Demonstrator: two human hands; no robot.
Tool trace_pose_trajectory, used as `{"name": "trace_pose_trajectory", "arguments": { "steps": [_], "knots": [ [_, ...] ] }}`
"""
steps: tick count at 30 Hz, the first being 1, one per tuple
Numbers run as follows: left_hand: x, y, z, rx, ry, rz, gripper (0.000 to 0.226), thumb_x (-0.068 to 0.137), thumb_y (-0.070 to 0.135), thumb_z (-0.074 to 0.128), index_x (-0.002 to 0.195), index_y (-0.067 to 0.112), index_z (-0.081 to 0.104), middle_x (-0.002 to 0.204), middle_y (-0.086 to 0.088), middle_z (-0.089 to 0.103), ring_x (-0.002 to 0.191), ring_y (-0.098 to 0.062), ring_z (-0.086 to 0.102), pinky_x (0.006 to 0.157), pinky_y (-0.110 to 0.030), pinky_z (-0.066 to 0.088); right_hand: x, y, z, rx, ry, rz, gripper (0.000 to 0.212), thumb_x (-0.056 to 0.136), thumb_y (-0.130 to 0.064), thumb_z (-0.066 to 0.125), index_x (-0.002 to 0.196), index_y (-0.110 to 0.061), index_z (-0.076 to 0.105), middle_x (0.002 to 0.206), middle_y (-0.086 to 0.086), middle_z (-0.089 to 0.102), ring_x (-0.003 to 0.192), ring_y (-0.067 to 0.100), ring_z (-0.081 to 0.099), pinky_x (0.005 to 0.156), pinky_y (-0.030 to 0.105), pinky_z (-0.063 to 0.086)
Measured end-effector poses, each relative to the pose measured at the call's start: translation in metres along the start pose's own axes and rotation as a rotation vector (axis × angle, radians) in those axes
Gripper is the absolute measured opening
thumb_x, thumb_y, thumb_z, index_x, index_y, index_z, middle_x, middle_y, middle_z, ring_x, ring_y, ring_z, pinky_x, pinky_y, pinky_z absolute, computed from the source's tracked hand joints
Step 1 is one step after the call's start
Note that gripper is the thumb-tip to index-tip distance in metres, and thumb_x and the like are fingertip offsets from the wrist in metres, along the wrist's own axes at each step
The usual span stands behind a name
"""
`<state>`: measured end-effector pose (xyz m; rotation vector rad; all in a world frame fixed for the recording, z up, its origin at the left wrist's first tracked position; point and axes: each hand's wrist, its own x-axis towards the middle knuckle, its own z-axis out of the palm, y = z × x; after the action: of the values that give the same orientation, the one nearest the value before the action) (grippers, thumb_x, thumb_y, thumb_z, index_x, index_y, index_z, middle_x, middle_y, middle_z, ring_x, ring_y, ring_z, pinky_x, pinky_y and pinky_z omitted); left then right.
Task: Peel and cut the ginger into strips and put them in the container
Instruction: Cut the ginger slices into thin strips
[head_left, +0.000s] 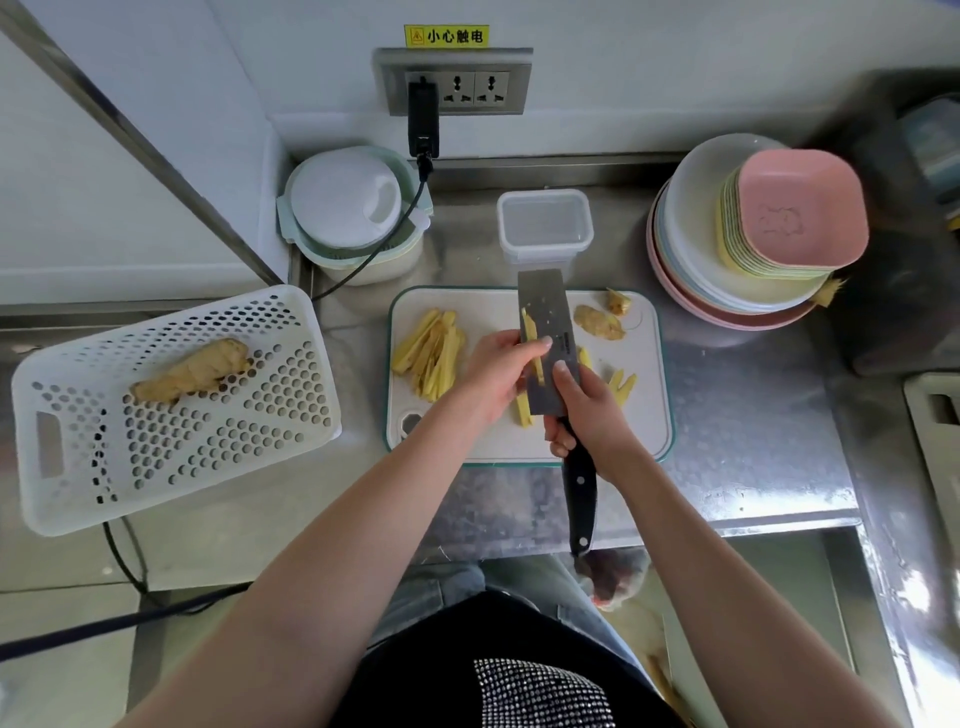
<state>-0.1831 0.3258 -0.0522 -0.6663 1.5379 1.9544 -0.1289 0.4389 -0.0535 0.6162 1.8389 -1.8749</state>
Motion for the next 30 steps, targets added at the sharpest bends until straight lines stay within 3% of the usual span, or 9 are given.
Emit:
{"name": "trace_pose_trajectory", "arguments": {
  "steps": [4,6,8,10,13,16,20,24,30],
  "knots": [
    [0.009,0.000,-0.008,-0.057,0.010,-0.096,0.013,0.089,-0.002,0.056,0.081,0.007,0.061,0.072,-0.008,0.065,0.052,-0.011,0.064,0.049,-0.026,0.054,0.000,0.001,-0.007,-0.092,0.085,-0.004,0.032,0.103,-0.034,0.038,0.099,-0.005,0.050,0.051,0.014,0.051,0.031,0.017,0.036,0.036,0.024,0.037],
    [0.013,-0.003,-0.012,-0.073,0.041,-0.084,0.009,0.091,-0.003,0.053,0.092,0.001,0.061,0.077,-0.009,0.064,0.058,-0.012,0.066,0.056,-0.025,0.056,0.001,0.002,-0.015,-0.143,0.186,-0.018,0.031,0.103,-0.033,0.038,0.100,-0.003,0.049,0.054,0.016,0.050,0.029,0.016,0.039,0.035,0.024,0.038],
    [0.019,-0.010,-0.018,0.217,0.111,0.046,0.011,0.090,0.004,0.057,0.100,0.002,0.062,0.077,-0.005,0.062,0.065,-0.012,0.061,0.062,-0.022,0.049,0.000,0.006,-0.029,-0.276,0.365,-0.055,0.028,0.103,-0.029,0.037,0.098,-0.004,0.047,0.058,0.017,0.052,0.031,0.015,0.044,0.033,0.025,0.040],
    [0.019,-0.014,-0.020,0.649,0.167,0.253,0.007,0.089,0.014,0.059,0.085,0.011,0.063,0.072,-0.001,0.057,0.065,-0.014,0.051,0.062,-0.025,0.038,-0.005,0.013,-0.047,-0.406,0.542,-0.076,0.023,0.102,-0.026,0.035,0.092,-0.009,0.045,0.065,0.014,0.055,0.041,0.021,0.051,0.035,0.028,0.044],
    [0.012,-0.020,-0.019,0.921,0.322,0.428,0.017,0.092,0.016,0.050,0.082,0.018,0.064,0.075,-0.004,0.059,0.073,-0.019,0.055,0.065,-0.025,0.036,-0.018,0.028,-0.067,-0.631,0.696,-0.093,0.022,0.102,-0.023,0.032,0.087,-0.011,0.040,0.066,0.008,0.052,0.054,0.031,0.054,0.045,0.037,0.048],
    [0.011,-0.026,-0.021,1.038,0.425,0.458,0.036,0.093,0.015,0.047,0.128,0.013,0.058,0.116,-0.006,0.067,0.094,-0.022,0.066,0.066,-0.025,0.046,-0.025,0.039,-0.071,-0.753,0.701,-0.030,0.022,0.103,-0.025,0.029,0.089,-0.010,0.038,0.065,0.008,0.051,0.052,0.029,0.051,0.044,0.032,0.041],
    [0.014,-0.034,-0.023,1.124,0.379,0.543,0.038,0.090,0.014,0.049,0.127,0.013,0.058,0.116,-0.006,0.066,0.108,-0.024,0.060,0.079,-0.033,0.051,-0.024,0.048,-0.059,-0.848,0.669,0.057,0.023,0.104,-0.029,0.027,0.092,-0.011,0.037,0.069,0.009,0.051,0.060,0.030,0.051,0.048,0.031,0.035],
    [0.015,-0.037,-0.044,1.294,0.534,0.508,0.050,0.090,0.018,0.050,0.138,0.011,0.043,0.146,-0.015,0.040,0.138,-0.032,0.029,0.113,-0.043,0.023,-0.026,0.057,-0.038,-0.881,0.652,0.097,0.019,0.104,-0.025,0.026,0.096,-0.012,0.037,0.075,0.011,0.054,0.067,0.032,0.056,0.054,0.034,0.043],
    [0.025,-0.039,-0.088,1.206,0.443,0.291,0.064,0.100,0.035,0.031,0.150,0.003,0.006,0.158,-0.014,0.005,0.146,-0.027,0.002,0.119,-0.038,0.003,-0.030,0.060,-0.011,-0.967,0.549,0.072,0.012,0.101,-0.014,0.025,0.093,-0.015,0.034,0.073,0.010,0.055,0.066,0.030,0.056,0.055,0.036,0.046]
  ]
}}
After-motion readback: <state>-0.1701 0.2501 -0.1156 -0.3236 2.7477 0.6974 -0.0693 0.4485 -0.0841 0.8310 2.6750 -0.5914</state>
